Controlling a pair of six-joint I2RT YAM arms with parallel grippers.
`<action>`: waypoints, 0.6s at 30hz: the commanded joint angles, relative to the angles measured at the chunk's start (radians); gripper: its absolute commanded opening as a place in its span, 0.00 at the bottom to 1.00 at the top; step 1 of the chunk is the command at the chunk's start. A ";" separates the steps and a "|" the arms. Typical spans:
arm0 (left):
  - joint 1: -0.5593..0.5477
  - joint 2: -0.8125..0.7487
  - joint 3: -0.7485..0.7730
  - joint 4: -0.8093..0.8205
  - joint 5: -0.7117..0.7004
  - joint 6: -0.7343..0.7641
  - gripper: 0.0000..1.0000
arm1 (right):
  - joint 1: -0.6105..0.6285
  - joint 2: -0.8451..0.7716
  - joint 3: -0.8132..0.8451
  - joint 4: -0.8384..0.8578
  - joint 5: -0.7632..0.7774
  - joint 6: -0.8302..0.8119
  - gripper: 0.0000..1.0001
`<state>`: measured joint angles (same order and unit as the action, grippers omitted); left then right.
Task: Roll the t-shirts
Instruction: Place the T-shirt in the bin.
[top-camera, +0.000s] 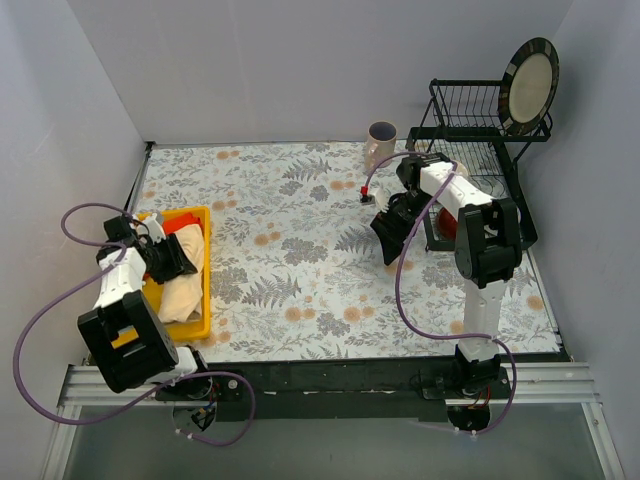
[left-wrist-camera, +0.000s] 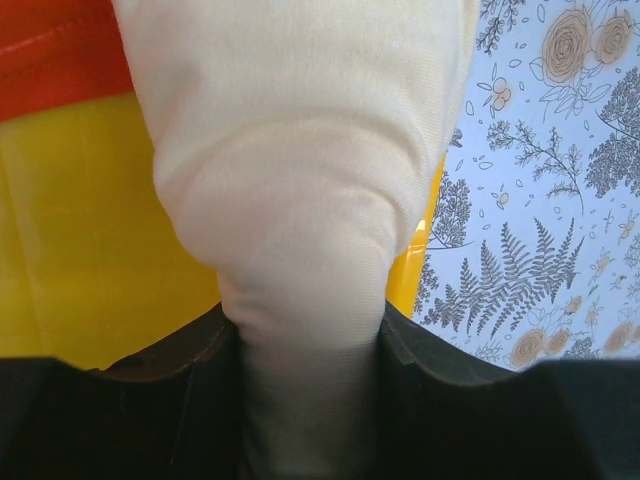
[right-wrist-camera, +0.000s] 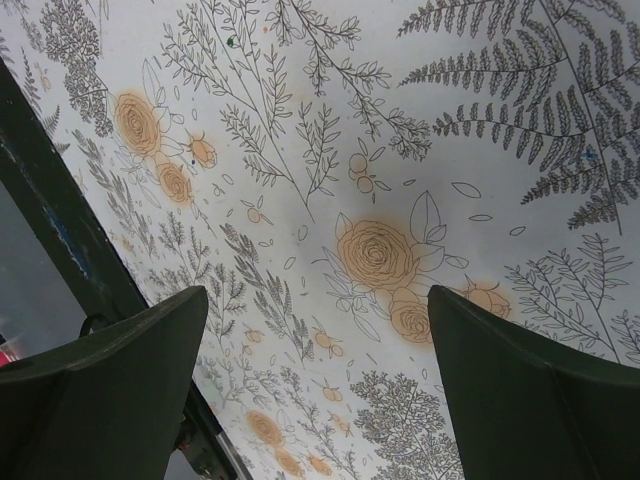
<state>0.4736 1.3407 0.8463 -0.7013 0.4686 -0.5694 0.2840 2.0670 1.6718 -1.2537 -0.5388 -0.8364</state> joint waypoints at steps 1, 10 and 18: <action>-0.024 -0.034 -0.019 0.069 0.050 -0.046 0.00 | 0.007 -0.044 -0.012 -0.012 -0.029 0.006 0.99; -0.026 -0.069 0.023 0.026 -0.013 -0.020 0.00 | 0.014 -0.010 0.035 -0.013 -0.035 0.010 0.99; -0.041 0.024 0.019 0.048 -0.114 -0.064 0.00 | 0.018 0.002 0.068 -0.012 -0.036 0.011 0.99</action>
<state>0.4400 1.3319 0.8314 -0.6754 0.3988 -0.6067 0.2962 2.0682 1.6936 -1.2541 -0.5507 -0.8326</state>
